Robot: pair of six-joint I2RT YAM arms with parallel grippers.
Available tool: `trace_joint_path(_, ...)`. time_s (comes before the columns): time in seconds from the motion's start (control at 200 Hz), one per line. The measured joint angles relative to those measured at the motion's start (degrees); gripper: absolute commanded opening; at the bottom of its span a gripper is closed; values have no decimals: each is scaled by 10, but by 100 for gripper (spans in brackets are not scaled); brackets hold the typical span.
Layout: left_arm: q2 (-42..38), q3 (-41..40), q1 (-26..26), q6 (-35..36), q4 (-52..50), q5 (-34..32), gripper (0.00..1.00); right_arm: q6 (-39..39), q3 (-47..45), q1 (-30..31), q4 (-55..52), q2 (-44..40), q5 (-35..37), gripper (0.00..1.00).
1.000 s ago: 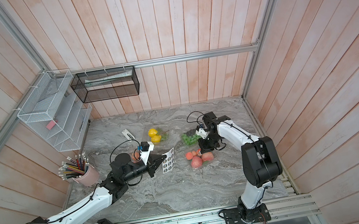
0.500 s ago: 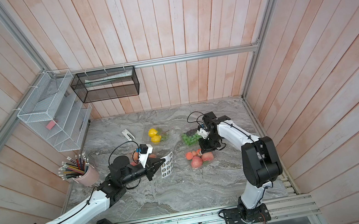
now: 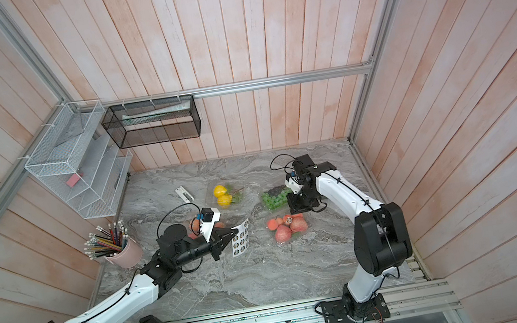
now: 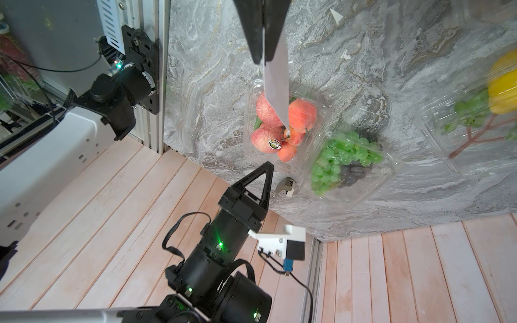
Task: Label fruit boxes
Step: Stick the label on the fruit box.
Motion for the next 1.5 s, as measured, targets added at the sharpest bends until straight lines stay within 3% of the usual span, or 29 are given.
trace_joint_path(0.065, 2, 0, 0, 1, 0, 0, 0, 5, 7, 3, -1, -5, 2, 0)
trace_joint_path(0.77, 15, 0, 0, -1, -1, 1, 0, 10, -22, 39, 4, 28, 13, 0)
trace_joint_path(1.245, 21, 1, 0, -8, -13, 3, 0, 18, -47, 41, 35, 36, 28, 6)
trace_joint_path(1.5, 16, 2, 0, -8, -17, 2, 0, 25, -48, 50, 37, 36, 41, 17)
